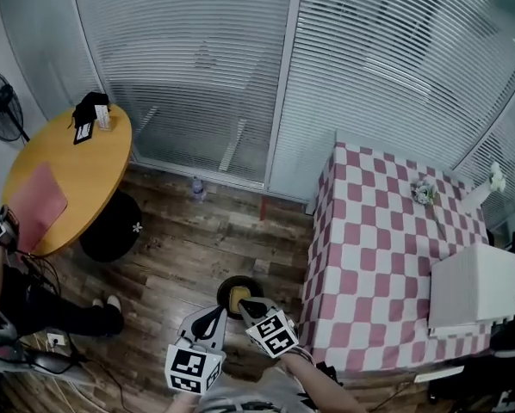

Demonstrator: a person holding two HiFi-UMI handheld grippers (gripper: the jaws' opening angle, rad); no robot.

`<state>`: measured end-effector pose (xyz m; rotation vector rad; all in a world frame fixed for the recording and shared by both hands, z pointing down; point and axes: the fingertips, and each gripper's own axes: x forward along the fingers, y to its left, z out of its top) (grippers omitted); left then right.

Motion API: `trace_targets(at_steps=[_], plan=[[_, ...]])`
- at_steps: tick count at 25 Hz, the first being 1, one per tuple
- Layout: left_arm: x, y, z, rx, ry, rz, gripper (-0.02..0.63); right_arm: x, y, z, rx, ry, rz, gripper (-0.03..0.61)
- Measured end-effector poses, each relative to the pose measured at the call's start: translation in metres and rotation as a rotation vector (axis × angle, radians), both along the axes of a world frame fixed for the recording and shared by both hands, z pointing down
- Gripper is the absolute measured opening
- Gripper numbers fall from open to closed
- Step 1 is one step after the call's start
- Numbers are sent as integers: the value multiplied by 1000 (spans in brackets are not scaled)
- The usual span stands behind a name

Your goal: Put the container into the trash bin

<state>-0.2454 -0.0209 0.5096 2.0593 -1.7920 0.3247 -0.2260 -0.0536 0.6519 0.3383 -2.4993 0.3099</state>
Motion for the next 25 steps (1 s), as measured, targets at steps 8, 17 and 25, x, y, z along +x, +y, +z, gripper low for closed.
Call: trace_targets(at_steps=[8, 17, 25], plan=[[-3, -5, -9, 35, -24, -20, 3, -12, 2, -94, 135, -183, 45, -6], [-5, -20, -46, 138, -44, -31, 3, -5, -1, -182, 258, -322, 90, -6], [3, -15, -55, 164, -96, -17, 3, 7, 1, -203, 316, -311, 113, -6]])
